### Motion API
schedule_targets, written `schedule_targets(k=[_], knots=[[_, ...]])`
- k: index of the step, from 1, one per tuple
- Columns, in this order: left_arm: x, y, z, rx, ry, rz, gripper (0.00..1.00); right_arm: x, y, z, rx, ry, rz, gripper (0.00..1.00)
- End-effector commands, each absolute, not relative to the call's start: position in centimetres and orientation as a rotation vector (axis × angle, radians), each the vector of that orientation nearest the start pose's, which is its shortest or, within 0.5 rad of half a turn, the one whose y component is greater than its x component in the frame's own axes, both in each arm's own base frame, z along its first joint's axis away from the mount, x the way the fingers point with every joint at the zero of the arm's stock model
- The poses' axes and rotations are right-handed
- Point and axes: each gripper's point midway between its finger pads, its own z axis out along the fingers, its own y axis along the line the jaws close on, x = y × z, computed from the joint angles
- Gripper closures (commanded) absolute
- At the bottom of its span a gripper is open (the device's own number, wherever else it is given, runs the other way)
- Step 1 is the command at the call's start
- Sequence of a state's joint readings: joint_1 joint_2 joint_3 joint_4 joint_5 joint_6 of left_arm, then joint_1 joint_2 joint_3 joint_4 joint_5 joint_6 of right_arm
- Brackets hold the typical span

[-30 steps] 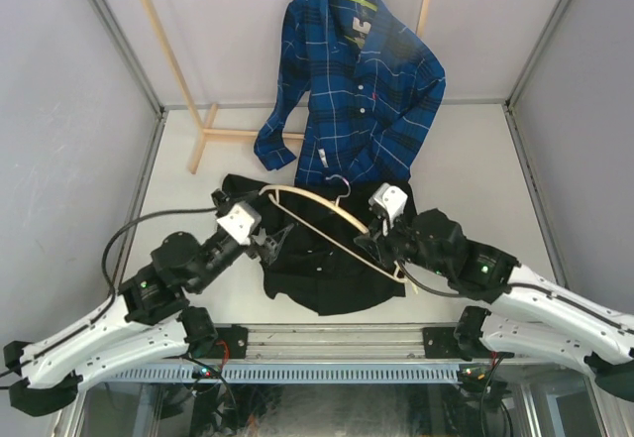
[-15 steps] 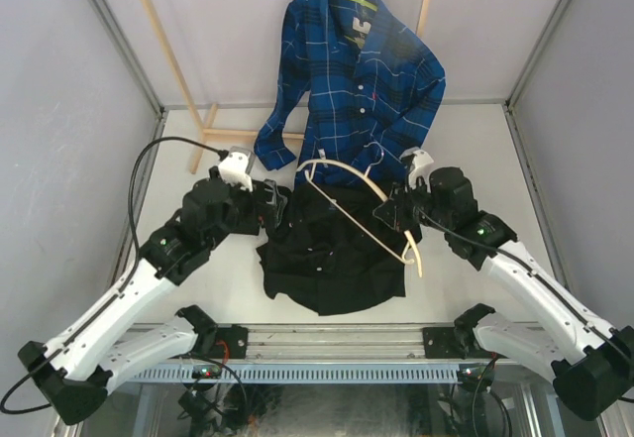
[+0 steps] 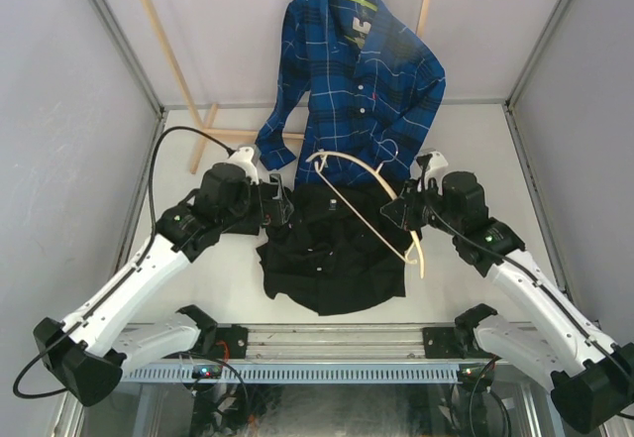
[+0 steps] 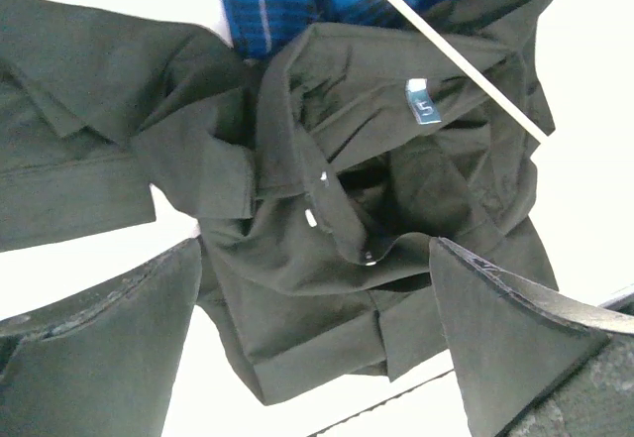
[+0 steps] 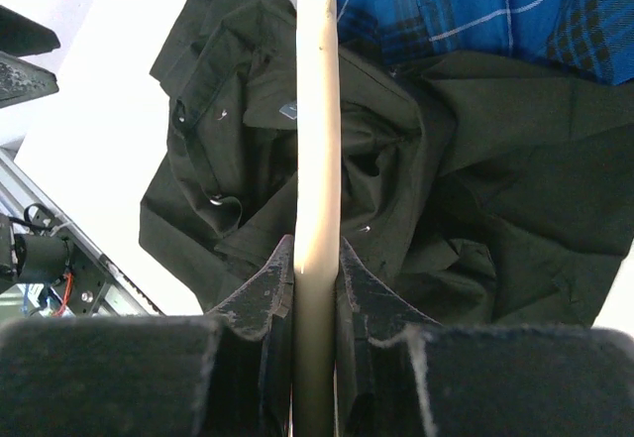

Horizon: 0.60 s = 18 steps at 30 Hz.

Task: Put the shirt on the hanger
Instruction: Hang the shirt on the hanger.

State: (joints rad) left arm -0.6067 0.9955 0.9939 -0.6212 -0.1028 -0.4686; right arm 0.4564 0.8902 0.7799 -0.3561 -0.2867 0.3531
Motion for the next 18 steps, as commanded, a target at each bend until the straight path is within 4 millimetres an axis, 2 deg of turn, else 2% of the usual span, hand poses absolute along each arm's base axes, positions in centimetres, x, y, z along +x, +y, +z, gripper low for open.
schedule_targets(k=[1,6,11,18], knots=[[25.1,-20.1,24.8,0.121,2.106,-0.708,0.0,25.3,18.2,23.1,-0.249,1.982,0.798,1.0],[26.3,-19.6,25.3,0.112,2.036,-0.662,0.0,24.8,17.0,22.2,-0.251,2.009,0.804,1.0],[28.7,-17.5,25.3,-0.027,2.014,-0.553,0.0,23.8,16.4,24.0,-0.264,1.885,0.797,1.0],[30.6,-18.8,21.4,0.005,2.109,-0.564,0.0,22.5,16.3,23.6,-0.301,1.903,0.807,1.0]])
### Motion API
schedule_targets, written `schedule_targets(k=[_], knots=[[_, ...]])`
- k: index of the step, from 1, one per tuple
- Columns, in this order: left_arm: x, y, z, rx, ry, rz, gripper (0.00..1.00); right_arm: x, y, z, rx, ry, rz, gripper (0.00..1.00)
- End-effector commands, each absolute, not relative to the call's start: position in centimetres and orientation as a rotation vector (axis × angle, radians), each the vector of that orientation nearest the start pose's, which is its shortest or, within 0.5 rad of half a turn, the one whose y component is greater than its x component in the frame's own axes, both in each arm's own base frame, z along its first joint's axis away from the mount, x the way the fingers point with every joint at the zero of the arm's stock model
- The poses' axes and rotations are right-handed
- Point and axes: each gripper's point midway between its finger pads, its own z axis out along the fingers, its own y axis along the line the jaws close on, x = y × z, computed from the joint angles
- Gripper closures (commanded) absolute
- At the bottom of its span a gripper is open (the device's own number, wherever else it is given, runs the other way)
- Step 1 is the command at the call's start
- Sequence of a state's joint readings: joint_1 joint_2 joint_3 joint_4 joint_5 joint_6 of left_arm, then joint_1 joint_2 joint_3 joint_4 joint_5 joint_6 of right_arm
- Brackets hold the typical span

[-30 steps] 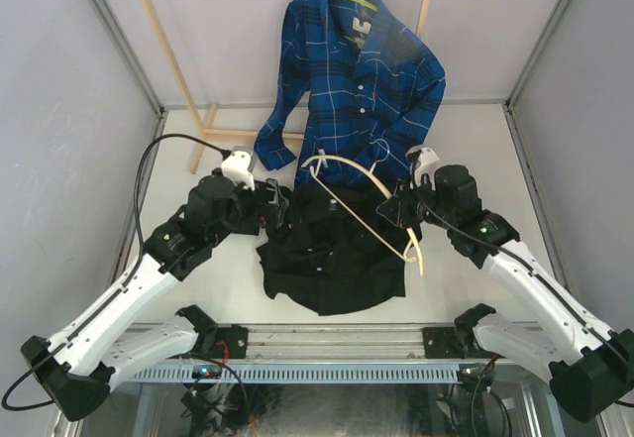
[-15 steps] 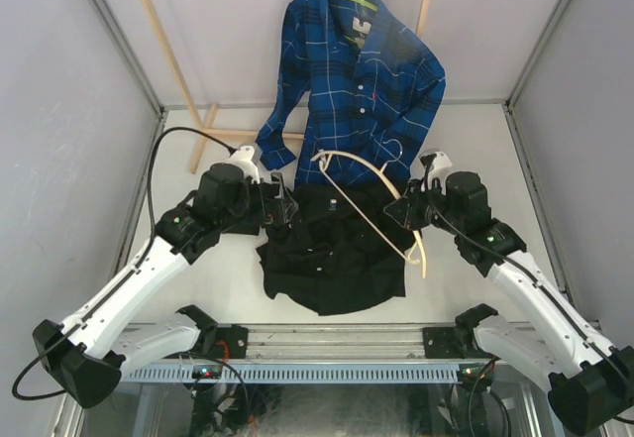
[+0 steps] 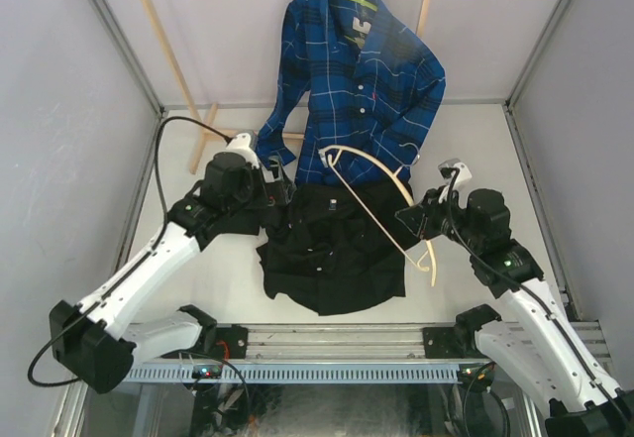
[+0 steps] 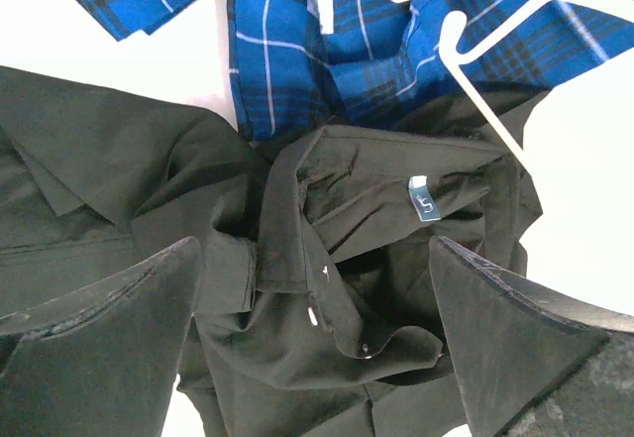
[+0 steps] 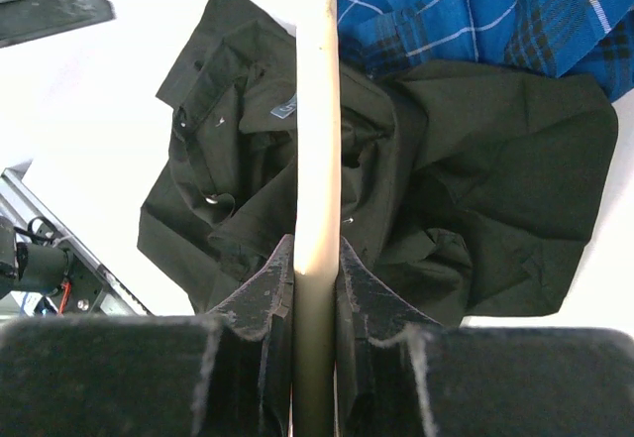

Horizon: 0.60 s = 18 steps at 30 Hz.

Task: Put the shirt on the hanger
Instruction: Hang the shirt on the hanger.

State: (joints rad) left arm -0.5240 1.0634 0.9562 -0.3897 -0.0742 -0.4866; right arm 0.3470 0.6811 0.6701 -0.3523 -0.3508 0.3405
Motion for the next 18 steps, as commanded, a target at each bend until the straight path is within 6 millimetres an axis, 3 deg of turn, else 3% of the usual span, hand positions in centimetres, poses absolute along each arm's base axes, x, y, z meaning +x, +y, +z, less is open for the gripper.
schedule_targets(k=[1,4,9,18], knots=[[30.8,-18.9,20.8,0.005,2.124,-0.552,0.0,22.4,16.3,23.5,-0.3,1.909,0.808,1.0],[31.1,-19.5,19.2,0.02,2.17,-0.507,0.07,22.3,16.3,23.1,-0.3,1.917,0.807,1.0],[30.9,-20.2,16.6,0.058,2.23,-0.365,0.29,22.3,16.4,23.0,-0.3,1.915,0.814,1.0],[31.4,-21.1,13.5,0.057,2.282,-0.346,0.46,22.2,16.4,22.9,-0.297,1.924,0.817,1.0]])
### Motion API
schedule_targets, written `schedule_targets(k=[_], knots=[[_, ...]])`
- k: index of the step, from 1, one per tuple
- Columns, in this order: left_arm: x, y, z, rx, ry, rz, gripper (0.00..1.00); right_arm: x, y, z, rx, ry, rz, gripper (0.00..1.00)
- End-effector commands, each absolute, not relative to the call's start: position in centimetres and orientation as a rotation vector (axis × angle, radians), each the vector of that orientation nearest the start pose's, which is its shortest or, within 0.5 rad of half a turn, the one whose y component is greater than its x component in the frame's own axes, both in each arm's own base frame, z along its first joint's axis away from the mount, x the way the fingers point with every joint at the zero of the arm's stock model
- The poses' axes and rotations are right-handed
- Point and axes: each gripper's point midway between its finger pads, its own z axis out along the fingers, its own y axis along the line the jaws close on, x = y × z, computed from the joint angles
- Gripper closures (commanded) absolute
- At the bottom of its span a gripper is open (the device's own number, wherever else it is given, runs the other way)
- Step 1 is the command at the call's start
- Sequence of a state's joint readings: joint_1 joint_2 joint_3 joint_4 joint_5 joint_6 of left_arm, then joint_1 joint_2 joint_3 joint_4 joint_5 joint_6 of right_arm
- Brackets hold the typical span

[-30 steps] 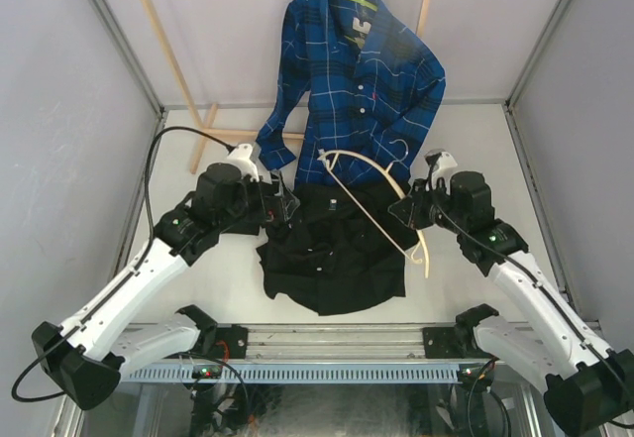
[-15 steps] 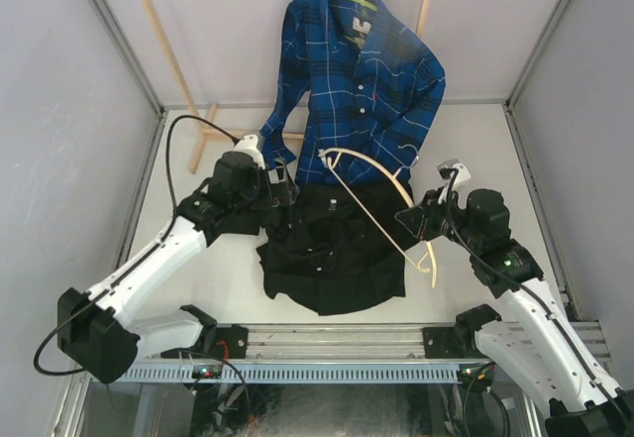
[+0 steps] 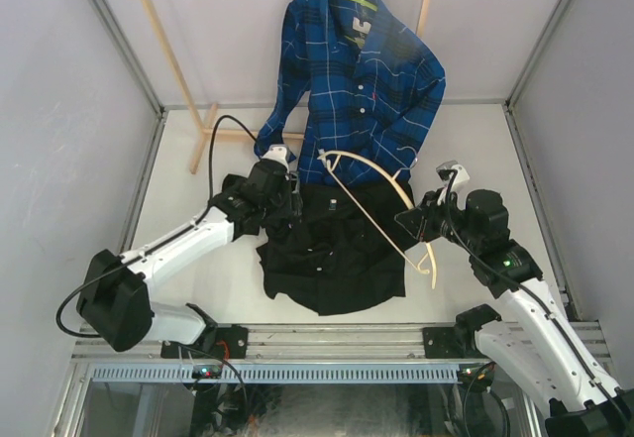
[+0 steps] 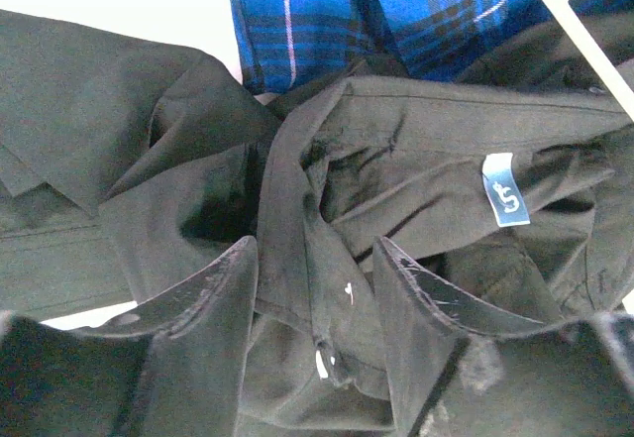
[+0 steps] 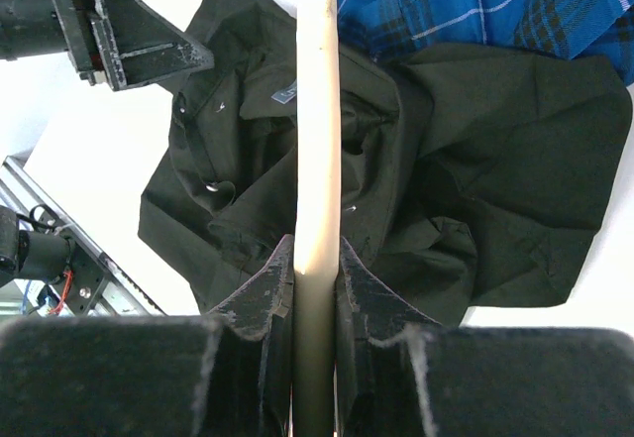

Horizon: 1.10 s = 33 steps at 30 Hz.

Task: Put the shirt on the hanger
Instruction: Hang the shirt on the hanger.

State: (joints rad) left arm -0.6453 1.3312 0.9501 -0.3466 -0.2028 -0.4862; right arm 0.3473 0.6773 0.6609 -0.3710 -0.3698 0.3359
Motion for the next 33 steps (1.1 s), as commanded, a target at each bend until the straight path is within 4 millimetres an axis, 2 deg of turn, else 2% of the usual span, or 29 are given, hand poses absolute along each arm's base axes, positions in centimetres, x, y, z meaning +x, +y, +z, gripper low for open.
schedule_targets(k=[1,5,12,16,21,24,26,29,32,33], knots=[[31.5,-21.4,13.3,0.067,2.286,-0.353,0.49,22.2,16.4,22.8,-0.297,1.925,0.817,1.0],[31.4,-22.0,11.9,0.102,2.323,-0.337,0.62,22.2,16.4,22.8,-0.292,1.927,0.819,1.0],[31.0,-21.8,10.9,0.113,2.348,-0.32,0.64,22.1,16.1,23.1,-0.285,1.912,0.802,1.0],[30.7,-21.4,11.3,0.113,2.344,-0.314,0.72,22.0,16.1,23.4,-0.284,1.902,0.806,1.0],[30.3,-21.0,11.7,0.111,2.335,-0.314,0.69,22.1,16.1,23.3,-0.28,1.906,0.804,1.0],[29.8,-20.9,11.2,0.107,2.342,-0.312,0.63,22.1,16.1,23.3,-0.282,1.907,0.807,1.0],[29.4,-21.0,10.7,0.111,2.347,-0.31,0.64,22.1,16.2,23.4,-0.282,1.904,0.809,1.0],[29.1,-20.9,10.3,0.116,2.353,-0.288,0.75,22.2,16.2,23.7,-0.282,1.895,0.809,1.0],[29.1,-20.1,10.8,0.098,2.342,-0.247,0.98,22.2,16.2,24.2,-0.293,1.88,0.809,1.0],[29.3,-19.9,11.6,0.091,2.326,-0.235,0.99,22.1,16.2,24.3,-0.301,1.877,0.807,1.0]])
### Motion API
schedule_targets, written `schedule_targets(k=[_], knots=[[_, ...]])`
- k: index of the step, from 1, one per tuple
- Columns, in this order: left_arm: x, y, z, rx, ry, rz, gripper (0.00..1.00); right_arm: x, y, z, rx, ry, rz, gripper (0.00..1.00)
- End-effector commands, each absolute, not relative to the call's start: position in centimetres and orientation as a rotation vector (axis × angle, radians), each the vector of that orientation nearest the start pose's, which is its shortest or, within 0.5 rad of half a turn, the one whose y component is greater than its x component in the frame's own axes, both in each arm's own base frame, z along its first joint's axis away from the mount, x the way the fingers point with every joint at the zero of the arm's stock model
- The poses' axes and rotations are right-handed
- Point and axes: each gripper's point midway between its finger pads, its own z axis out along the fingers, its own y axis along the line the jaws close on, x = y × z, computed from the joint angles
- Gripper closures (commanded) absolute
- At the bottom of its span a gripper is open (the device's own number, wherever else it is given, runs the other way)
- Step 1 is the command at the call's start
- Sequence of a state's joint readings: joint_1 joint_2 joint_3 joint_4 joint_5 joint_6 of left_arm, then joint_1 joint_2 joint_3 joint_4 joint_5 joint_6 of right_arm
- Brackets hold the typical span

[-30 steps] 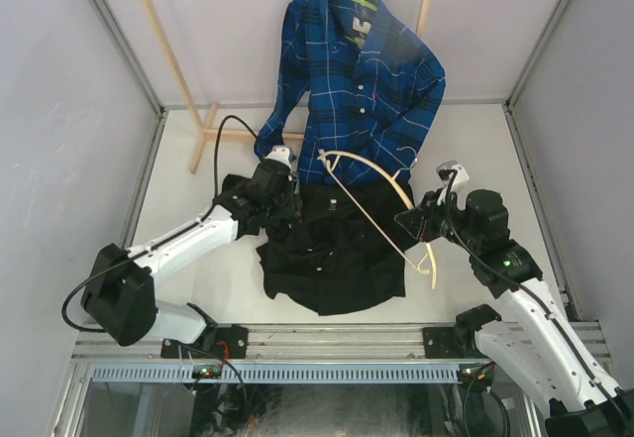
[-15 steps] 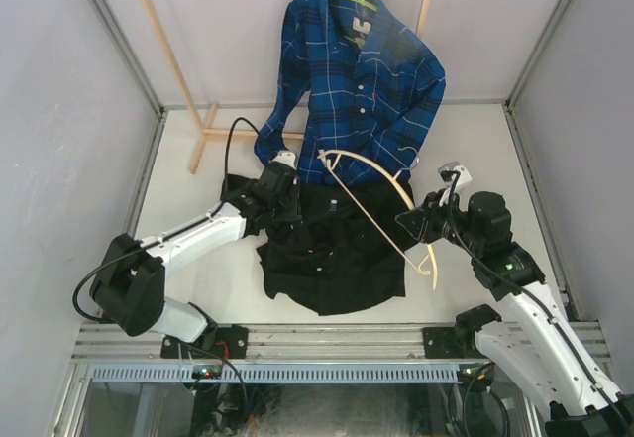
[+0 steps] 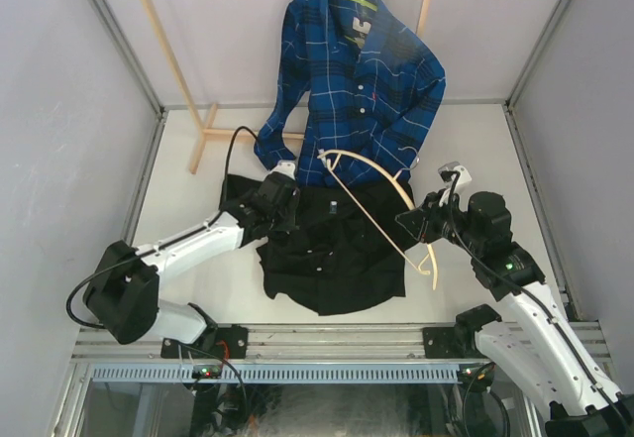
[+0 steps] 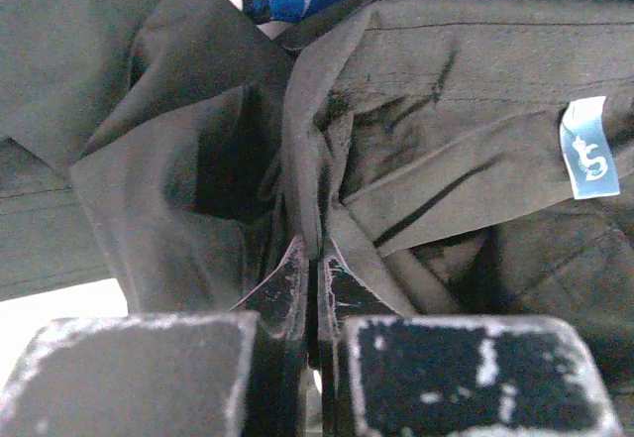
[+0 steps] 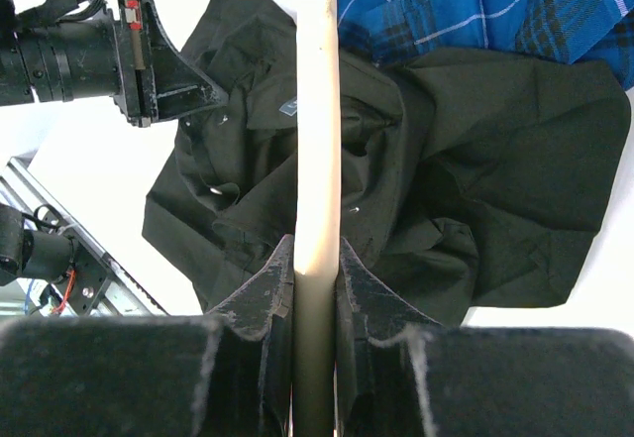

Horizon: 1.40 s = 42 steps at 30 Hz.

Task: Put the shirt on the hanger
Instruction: Hang the shirt on the hanger.

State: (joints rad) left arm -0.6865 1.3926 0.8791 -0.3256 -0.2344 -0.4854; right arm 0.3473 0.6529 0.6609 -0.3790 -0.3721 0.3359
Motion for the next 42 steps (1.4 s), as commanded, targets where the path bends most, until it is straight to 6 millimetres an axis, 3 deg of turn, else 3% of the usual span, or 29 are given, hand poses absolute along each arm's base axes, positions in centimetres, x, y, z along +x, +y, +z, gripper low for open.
schedule_targets(k=[1,5,9,12,18,21,31,36,42], knots=[[29.6,-19.6,12.5,0.088,2.307,-0.219,1.0,22.0,16.1,24.4,-0.311,1.872,0.802,1.0],[30.4,-18.3,17.3,0.1,2.222,-0.153,1.0,20.9,15.9,25.8,-0.397,1.812,0.776,1.0],[30.8,-19.0,22.2,0.196,2.174,-0.223,1.0,18.5,16.4,28.2,-0.526,1.682,0.819,1.0],[30.6,-19.6,24.7,0.291,2.183,-0.252,1.0,16.7,16.8,29.8,-0.594,1.609,0.86,1.0],[30.9,-18.0,28.4,0.391,2.129,-0.131,1.0,15.3,17.1,30.7,-0.662,1.585,0.883,1.0],[31.0,-17.4,29.3,0.404,2.093,-0.098,1.0,15.2,17.1,30.5,-0.667,1.603,0.871,1.0],[30.9,-16.3,29.2,0.374,2.061,-0.111,1.0,16.0,18.0,28.7,-0.71,1.719,0.805,1.0],[30.4,-17.3,29.6,0.43,2.042,-0.181,1.0,17.2,19.4,27.2,-0.739,1.772,0.724,1.0],[29.5,-17.6,31.3,0.439,1.99,-0.247,1.0,17.5,21.9,27.6,-0.801,1.724,0.747,1.0]])
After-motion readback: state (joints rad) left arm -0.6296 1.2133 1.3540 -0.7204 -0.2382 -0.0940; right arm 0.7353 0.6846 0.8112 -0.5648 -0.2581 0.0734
